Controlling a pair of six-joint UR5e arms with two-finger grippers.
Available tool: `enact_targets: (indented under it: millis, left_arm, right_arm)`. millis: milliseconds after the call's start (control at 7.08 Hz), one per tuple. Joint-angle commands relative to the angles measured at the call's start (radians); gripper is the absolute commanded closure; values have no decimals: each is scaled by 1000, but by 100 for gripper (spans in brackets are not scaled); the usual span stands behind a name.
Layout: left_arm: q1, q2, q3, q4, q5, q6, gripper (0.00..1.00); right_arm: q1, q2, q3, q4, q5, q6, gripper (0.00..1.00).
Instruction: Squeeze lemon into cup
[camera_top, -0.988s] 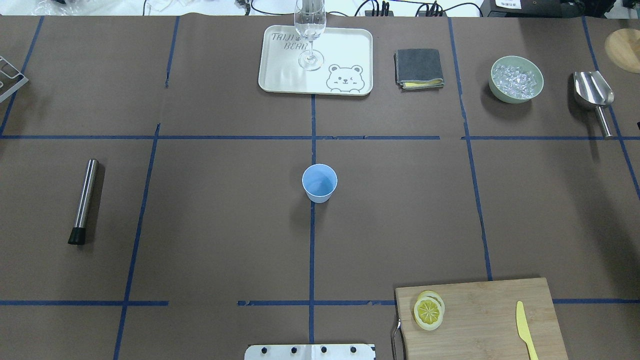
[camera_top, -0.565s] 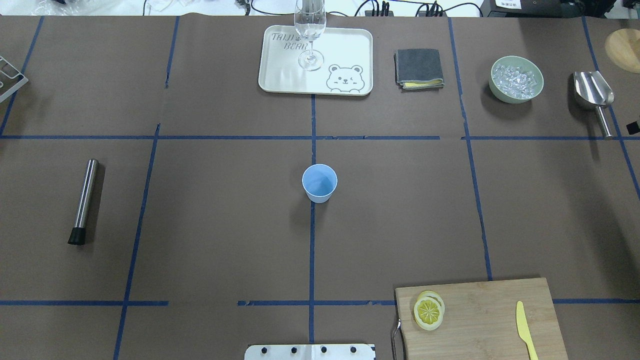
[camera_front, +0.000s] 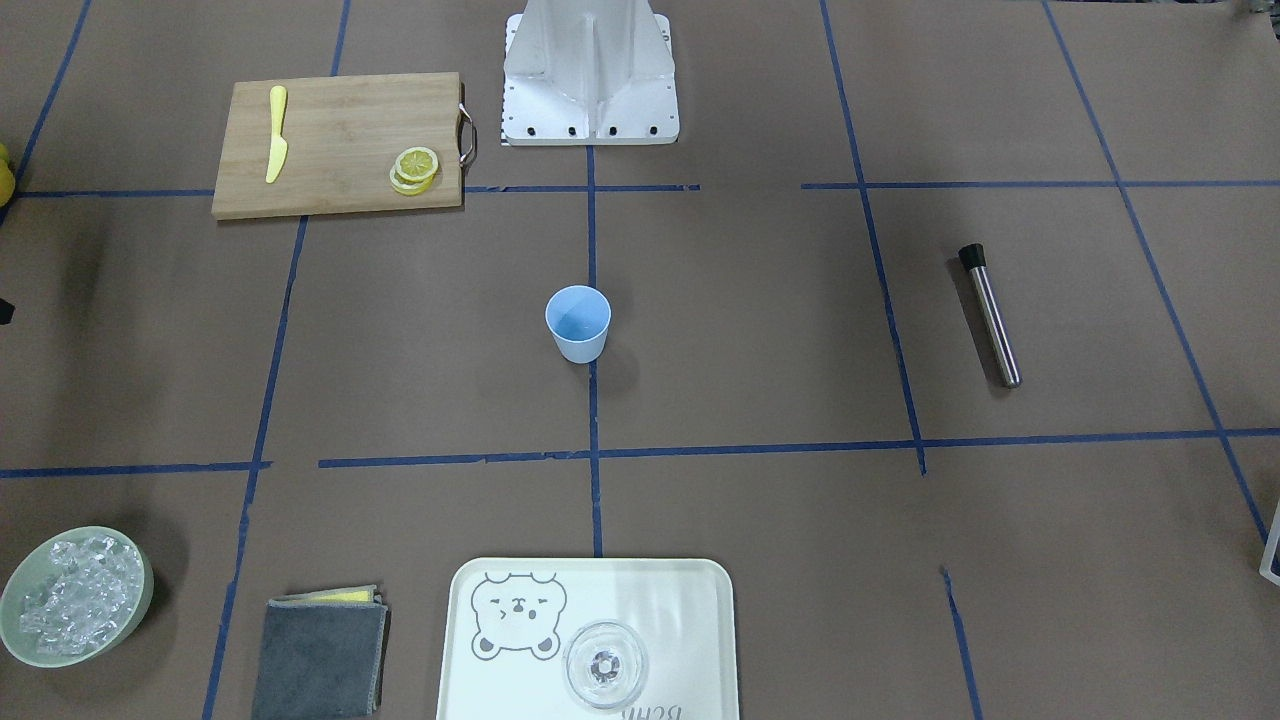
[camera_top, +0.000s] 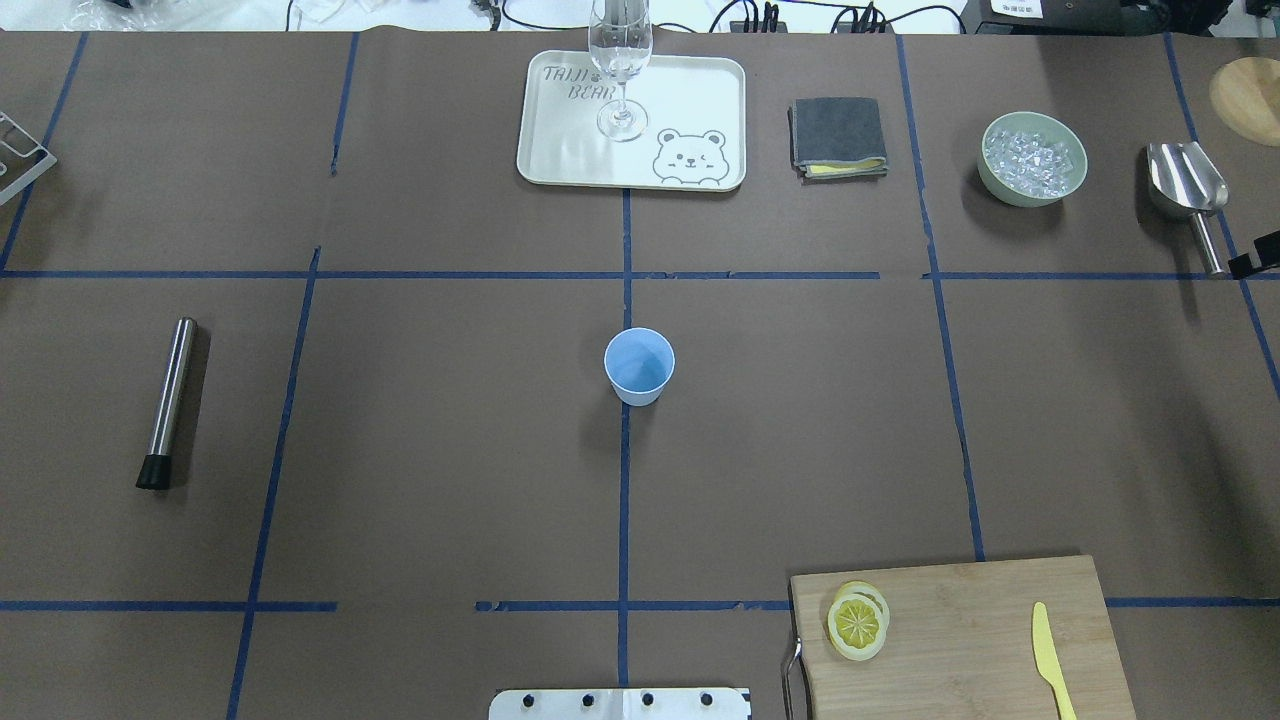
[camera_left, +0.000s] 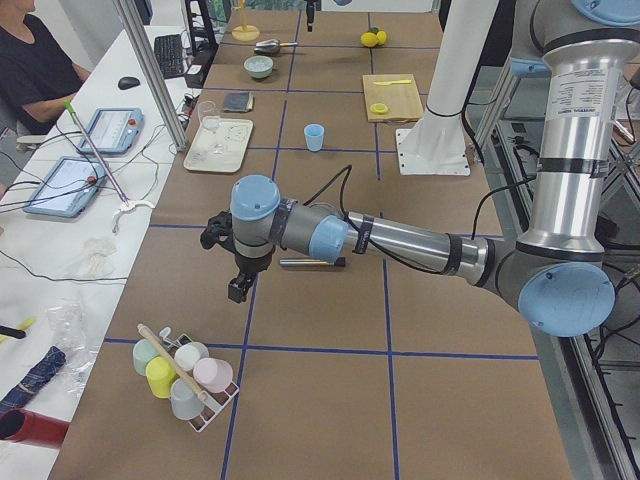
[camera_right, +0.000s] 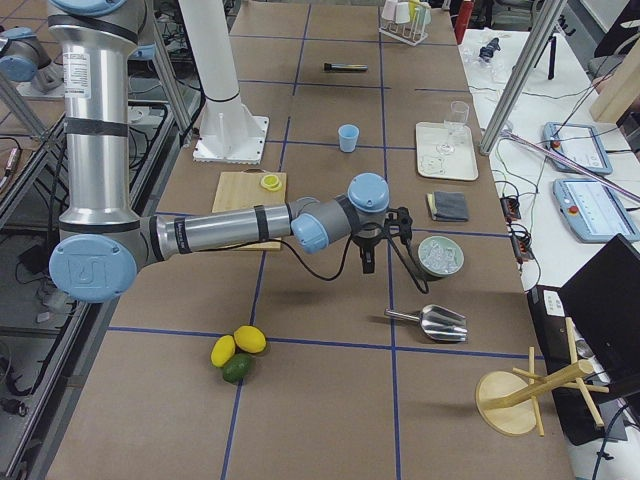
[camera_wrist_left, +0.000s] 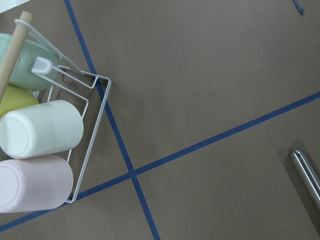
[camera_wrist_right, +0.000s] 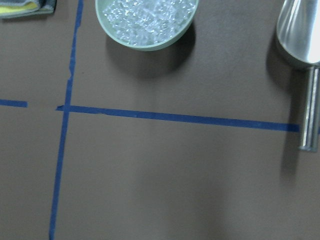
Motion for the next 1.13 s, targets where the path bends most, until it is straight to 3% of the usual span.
enact_targets:
  millis: [0, 141, 282, 424, 706, 847, 988]
  left_arm:
    - [1, 3, 7, -3, -1, -1, 0]
    - [1, 3, 2, -3, -1, -3, 0]
    - [1, 3, 10, -3, -1, 0, 0]
    - [1, 3, 10, -2, -1, 0, 0]
    - [1, 5, 10, 0, -3, 2, 0]
    - [1, 17, 10, 0, -3, 5, 0]
    - [1, 20, 13, 0, -28, 3, 0]
  right_arm:
    - [-237, 0, 203, 1, -86, 417, 0]
    - [-435, 12, 295, 2, -240, 510, 0]
    - [-682, 23, 363, -1, -485, 711, 0]
    - [-833, 89, 365, -37, -610, 856, 0]
    - [-960, 342, 365, -416, -633, 985, 1]
    - [-1013, 362, 364, -514, -689, 989, 1]
    - [-1046, 327, 361, -513, -743, 995, 2]
